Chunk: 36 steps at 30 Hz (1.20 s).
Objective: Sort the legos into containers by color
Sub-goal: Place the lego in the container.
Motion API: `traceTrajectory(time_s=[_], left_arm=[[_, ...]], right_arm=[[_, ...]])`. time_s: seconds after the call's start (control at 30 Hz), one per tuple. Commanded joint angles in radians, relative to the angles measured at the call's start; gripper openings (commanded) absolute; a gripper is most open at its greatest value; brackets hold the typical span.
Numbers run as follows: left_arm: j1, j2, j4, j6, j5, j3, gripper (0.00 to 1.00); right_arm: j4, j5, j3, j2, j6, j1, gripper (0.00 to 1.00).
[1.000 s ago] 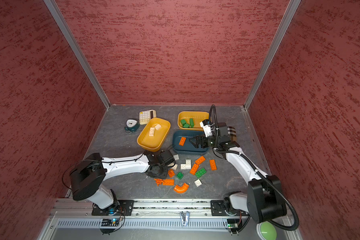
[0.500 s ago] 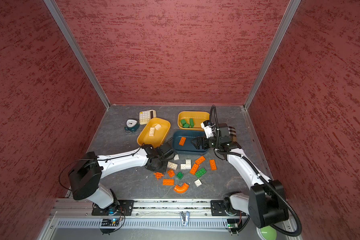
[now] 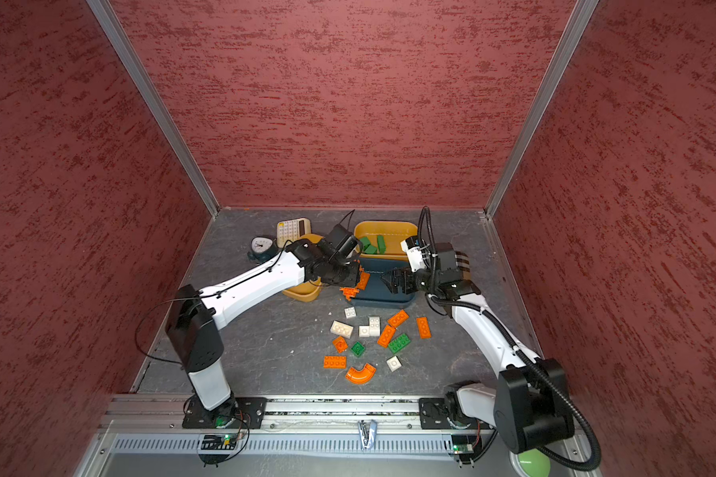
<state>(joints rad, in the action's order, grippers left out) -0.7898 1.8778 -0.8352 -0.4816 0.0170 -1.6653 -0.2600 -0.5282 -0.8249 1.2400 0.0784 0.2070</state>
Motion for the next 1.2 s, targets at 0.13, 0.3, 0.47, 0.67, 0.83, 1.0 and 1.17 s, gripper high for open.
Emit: traceTrajectory(time_s=[0.13, 0.3, 0.47, 0.67, 0.83, 1.0, 1.17], left_arm=[[0.019, 0.22, 0.073, 0.026, 0.079, -0.214, 0.31], [0.032, 0.353, 0.072, 0.02, 0.098, -0.327, 0.31], [0.037, 0.431, 0.072, 0.011, 0.095, -0.379, 0.31], [0.041, 0.472, 0.054, 0.011, 0.068, -0.391, 0.33], [0.042, 0.461, 0.029, 0.015, 0.071, -0.389, 0.4], [0.029, 0.413, 0.022, 0.019, 0.076, -0.374, 0.45], [0.018, 0.353, 0.004, 0.019, 0.082, -0.346, 0.51]], right_arm=[[-0.001, 0.03, -0.018, -0.038, -0.014, -0.042, 0.99], [-0.011, 0.04, -0.006, -0.058, -0.018, -0.05, 0.99], [-0.013, 0.042, 0.001, -0.058, -0.019, -0.052, 0.99], [-0.011, 0.04, 0.003, -0.05, -0.022, -0.052, 0.99], [-0.012, 0.032, 0.004, -0.039, -0.025, -0.053, 0.99], [-0.011, 0.026, 0.003, -0.039, -0.024, -0.052, 0.99], [-0.014, 0.024, 0.002, -0.042, -0.023, -0.052, 0.99]])
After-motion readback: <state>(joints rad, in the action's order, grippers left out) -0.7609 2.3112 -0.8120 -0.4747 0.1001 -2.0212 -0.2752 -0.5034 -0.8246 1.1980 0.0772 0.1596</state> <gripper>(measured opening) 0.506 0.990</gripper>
